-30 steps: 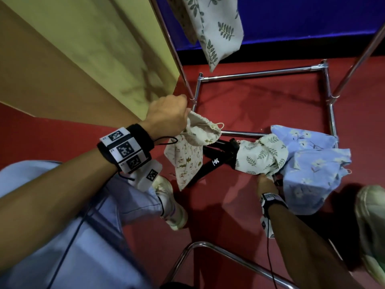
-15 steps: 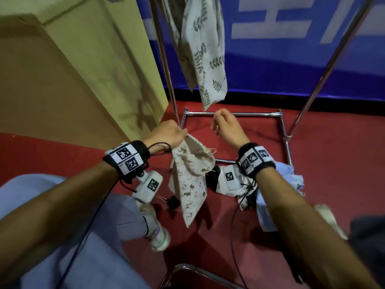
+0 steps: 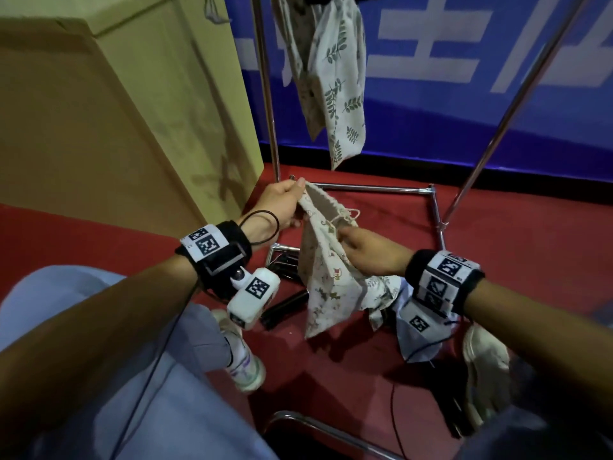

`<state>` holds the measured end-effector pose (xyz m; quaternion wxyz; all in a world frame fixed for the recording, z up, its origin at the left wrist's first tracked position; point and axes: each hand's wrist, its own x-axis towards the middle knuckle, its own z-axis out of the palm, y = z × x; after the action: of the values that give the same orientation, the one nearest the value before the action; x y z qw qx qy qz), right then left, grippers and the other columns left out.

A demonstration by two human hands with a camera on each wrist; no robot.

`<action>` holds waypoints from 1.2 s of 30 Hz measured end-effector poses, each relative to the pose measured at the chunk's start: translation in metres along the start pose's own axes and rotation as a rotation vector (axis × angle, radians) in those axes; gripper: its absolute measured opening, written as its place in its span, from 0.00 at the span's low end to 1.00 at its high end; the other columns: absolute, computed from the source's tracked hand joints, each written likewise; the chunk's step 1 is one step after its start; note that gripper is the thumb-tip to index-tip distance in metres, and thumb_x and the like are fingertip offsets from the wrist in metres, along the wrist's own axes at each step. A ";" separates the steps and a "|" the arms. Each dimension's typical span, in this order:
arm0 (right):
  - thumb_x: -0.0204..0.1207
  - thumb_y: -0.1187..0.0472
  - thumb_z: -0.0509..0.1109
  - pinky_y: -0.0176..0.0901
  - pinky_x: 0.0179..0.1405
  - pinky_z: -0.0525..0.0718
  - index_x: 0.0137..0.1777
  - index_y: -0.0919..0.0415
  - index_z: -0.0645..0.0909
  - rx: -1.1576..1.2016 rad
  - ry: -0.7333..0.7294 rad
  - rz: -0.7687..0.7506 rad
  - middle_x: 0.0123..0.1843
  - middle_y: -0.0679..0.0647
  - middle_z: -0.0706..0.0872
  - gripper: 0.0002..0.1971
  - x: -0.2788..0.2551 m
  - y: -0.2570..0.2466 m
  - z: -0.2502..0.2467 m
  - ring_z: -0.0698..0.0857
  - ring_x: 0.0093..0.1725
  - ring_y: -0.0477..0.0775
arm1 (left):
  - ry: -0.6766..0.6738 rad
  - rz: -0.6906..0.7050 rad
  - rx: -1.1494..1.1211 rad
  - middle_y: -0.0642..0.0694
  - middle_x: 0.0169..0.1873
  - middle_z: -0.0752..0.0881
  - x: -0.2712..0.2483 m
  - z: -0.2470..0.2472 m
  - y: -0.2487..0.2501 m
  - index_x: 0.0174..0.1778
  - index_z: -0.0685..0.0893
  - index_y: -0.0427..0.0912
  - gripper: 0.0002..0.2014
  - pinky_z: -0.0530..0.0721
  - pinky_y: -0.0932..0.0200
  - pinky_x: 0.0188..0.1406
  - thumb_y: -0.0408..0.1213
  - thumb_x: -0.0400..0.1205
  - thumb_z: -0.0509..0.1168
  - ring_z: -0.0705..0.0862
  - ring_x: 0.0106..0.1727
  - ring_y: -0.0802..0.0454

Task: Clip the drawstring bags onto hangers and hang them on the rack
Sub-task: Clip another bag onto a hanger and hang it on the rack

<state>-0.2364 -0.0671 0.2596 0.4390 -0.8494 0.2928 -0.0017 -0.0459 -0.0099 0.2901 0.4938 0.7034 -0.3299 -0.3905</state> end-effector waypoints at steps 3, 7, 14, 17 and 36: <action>0.80 0.69 0.58 0.45 0.29 0.84 0.46 0.64 0.83 -0.151 -0.061 0.051 0.35 0.53 0.85 0.11 0.012 0.003 -0.001 0.83 0.29 0.53 | 0.007 -0.122 -0.064 0.44 0.32 0.82 0.004 0.005 -0.009 0.40 0.80 0.41 0.16 0.72 0.65 0.16 0.44 0.91 0.58 0.75 0.25 0.52; 0.79 0.55 0.69 0.47 0.38 0.90 0.67 0.51 0.86 -0.220 -0.210 0.070 0.53 0.47 0.91 0.18 0.020 0.003 -0.007 0.91 0.42 0.51 | -0.031 -0.218 -0.111 0.47 0.29 0.78 0.002 0.012 -0.007 0.35 0.76 0.44 0.16 0.74 0.68 0.21 0.35 0.90 0.58 0.77 0.26 0.53; 0.83 0.52 0.72 0.48 0.53 0.89 0.73 0.53 0.78 -0.047 -0.301 0.093 0.61 0.51 0.89 0.20 0.027 -0.004 -0.044 0.89 0.53 0.52 | -0.058 -0.076 0.225 0.47 0.21 0.76 0.003 -0.009 -0.009 0.40 0.80 0.38 0.14 0.66 0.69 0.10 0.42 0.89 0.64 0.69 0.11 0.60; 0.87 0.55 0.67 0.39 0.26 0.82 0.47 0.60 0.87 0.350 0.008 0.005 0.33 0.53 0.89 0.12 0.047 -0.005 -0.051 0.85 0.27 0.49 | -0.020 0.007 0.394 0.41 0.25 0.77 0.010 -0.034 -0.020 0.46 0.85 0.29 0.17 0.66 0.68 0.12 0.44 0.86 0.68 0.70 0.13 0.56; 0.83 0.67 0.62 0.73 0.84 0.47 0.87 0.53 0.58 -0.831 -0.222 0.110 0.86 0.56 0.59 0.34 0.173 0.215 0.210 0.57 0.85 0.64 | 0.230 -0.116 0.799 0.46 0.20 0.66 0.030 -0.126 -0.103 0.25 0.69 0.39 0.23 0.59 0.62 0.15 0.39 0.86 0.65 0.64 0.21 0.50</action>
<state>-0.1446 -0.0920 -0.0742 0.0878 -0.9321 0.2645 0.2312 0.0866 0.0496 0.2113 0.1929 0.8961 -0.3579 -0.1780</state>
